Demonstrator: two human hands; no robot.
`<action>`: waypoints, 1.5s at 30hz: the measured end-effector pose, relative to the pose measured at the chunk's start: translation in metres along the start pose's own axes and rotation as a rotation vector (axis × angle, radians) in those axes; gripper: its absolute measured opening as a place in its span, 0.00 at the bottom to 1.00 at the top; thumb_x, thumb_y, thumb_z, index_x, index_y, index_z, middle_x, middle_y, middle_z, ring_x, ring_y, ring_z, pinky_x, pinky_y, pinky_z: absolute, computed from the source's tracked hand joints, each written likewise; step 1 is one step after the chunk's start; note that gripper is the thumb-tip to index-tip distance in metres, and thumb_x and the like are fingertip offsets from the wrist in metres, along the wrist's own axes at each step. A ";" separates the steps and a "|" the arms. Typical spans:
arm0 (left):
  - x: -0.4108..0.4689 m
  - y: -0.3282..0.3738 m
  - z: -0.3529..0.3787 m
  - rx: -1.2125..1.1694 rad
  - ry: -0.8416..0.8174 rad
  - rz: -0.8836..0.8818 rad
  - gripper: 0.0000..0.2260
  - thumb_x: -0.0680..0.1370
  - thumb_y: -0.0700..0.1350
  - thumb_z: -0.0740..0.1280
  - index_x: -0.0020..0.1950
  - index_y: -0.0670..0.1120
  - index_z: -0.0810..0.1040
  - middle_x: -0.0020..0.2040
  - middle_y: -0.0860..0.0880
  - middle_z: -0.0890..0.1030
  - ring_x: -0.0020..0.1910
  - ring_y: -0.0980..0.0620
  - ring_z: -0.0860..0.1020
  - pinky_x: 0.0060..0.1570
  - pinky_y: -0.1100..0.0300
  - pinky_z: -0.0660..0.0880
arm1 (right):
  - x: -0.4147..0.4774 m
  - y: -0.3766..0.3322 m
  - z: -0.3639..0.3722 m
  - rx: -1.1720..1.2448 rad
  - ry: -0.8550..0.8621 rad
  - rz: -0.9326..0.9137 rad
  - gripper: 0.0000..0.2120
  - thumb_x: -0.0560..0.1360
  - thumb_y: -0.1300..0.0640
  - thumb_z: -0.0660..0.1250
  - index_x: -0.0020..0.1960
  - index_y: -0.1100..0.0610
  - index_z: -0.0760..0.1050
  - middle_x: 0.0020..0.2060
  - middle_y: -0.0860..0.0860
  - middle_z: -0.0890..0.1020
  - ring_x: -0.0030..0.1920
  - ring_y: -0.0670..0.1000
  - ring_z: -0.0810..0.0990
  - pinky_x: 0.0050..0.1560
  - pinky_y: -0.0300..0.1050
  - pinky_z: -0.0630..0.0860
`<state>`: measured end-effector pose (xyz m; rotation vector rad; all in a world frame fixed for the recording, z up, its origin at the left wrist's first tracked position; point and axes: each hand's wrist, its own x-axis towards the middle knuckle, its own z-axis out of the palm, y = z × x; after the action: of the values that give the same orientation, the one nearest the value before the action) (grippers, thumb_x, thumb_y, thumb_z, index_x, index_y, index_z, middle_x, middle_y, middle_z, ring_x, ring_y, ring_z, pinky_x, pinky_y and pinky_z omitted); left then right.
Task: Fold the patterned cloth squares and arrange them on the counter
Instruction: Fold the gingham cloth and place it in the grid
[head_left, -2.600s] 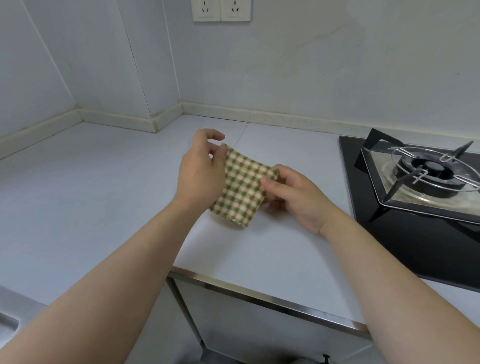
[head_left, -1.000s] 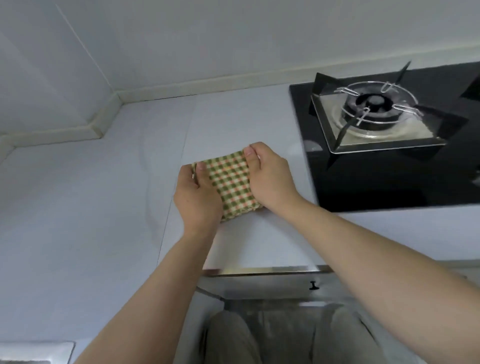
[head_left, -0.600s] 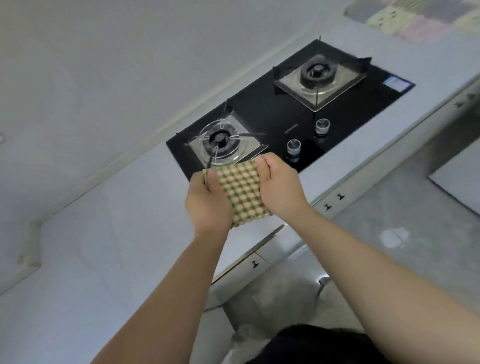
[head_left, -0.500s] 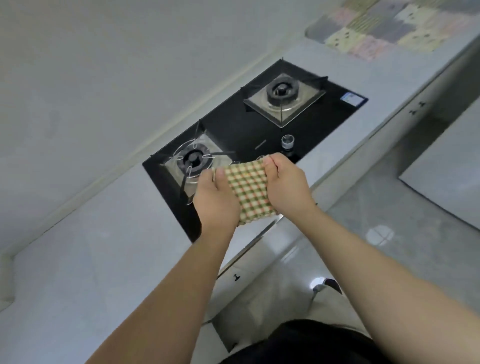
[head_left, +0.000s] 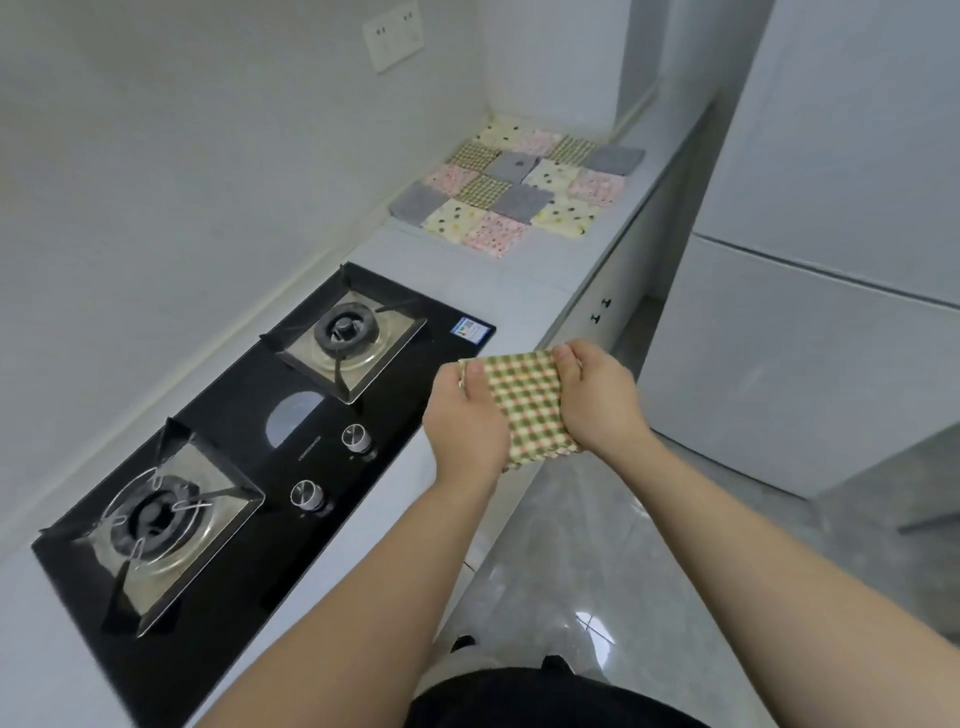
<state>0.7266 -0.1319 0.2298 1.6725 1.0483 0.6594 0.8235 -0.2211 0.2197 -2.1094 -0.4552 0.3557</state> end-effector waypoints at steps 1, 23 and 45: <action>0.007 0.001 0.009 0.000 -0.005 -0.005 0.13 0.86 0.50 0.57 0.49 0.45 0.75 0.43 0.51 0.78 0.39 0.55 0.75 0.38 0.60 0.71 | 0.010 0.003 -0.003 -0.008 0.001 0.009 0.15 0.86 0.49 0.52 0.48 0.54 0.73 0.37 0.46 0.76 0.38 0.43 0.72 0.34 0.40 0.64; 0.298 0.031 0.210 0.062 -0.061 -0.166 0.14 0.86 0.54 0.55 0.55 0.47 0.76 0.49 0.52 0.79 0.45 0.56 0.77 0.41 0.59 0.73 | 0.362 0.024 0.006 -0.104 -0.117 0.061 0.16 0.86 0.47 0.52 0.48 0.53 0.72 0.40 0.53 0.80 0.40 0.52 0.78 0.40 0.49 0.74; 0.542 0.036 0.325 0.085 0.598 -0.558 0.12 0.85 0.55 0.58 0.48 0.52 0.75 0.39 0.55 0.78 0.40 0.52 0.78 0.41 0.53 0.76 | 0.695 0.014 0.128 -0.234 -0.635 -0.318 0.17 0.87 0.49 0.52 0.47 0.59 0.70 0.33 0.51 0.73 0.32 0.48 0.71 0.35 0.49 0.59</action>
<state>1.2612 0.1896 0.1208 1.1712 1.8993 0.7576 1.3911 0.1782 0.0857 -2.0662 -1.2355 0.8188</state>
